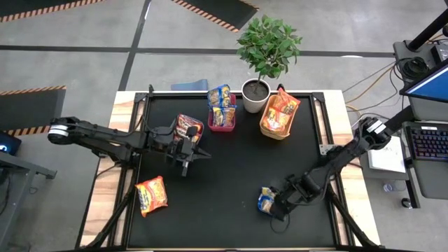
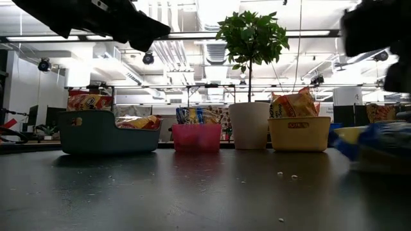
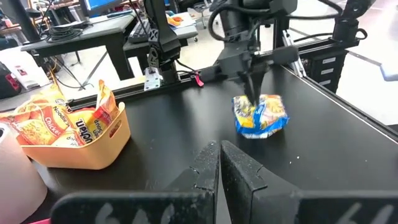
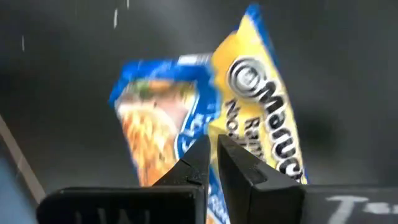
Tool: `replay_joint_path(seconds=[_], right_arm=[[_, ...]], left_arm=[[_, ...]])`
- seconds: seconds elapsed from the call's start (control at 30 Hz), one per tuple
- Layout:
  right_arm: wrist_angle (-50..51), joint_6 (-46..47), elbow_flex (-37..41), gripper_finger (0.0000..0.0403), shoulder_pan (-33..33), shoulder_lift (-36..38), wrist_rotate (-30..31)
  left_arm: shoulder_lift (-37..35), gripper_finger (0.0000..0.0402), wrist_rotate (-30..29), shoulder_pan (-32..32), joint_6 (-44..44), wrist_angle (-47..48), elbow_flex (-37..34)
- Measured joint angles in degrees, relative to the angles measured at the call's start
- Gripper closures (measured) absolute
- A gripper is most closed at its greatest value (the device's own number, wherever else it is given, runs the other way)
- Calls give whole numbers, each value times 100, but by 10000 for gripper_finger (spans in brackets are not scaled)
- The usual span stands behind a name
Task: Sort Maruchan noodles
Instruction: Put the blue noodle pack into the red bin
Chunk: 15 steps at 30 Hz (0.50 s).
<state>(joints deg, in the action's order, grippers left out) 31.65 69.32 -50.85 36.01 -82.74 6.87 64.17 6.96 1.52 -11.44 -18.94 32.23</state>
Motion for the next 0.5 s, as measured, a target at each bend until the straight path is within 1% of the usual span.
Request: replay_joint_path(seconds=[0.1, 0.23, 0.3, 0.33, 0.4, 0.5], right_arm=[[-445, -439, 162, 383, -238, 0, 806], [-1249, -1492, 208, 383, -688, 0, 2087], [-1520, -2076, 150, 383, -954, 0, 2454], [-1640, -2357, 96, 383, -1096, 0, 2428], [-1690, -2800, -59, 383, -1362, 2, 1994], [-1354, -3111, -261, 383, -1654, 2, 767]], left_arm=[[21, 402, 0, 0, 0, -12, 0], [86, 402, 0, 0, -2, -144, 0], [132, 402, 0, 0, -4, -196, 0], [149, 402, 0, 0, -3, -228, 0], [189, 402, 0, 0, -2, -290, 0], [239, 402, 0, 0, -4, -302, 0]])
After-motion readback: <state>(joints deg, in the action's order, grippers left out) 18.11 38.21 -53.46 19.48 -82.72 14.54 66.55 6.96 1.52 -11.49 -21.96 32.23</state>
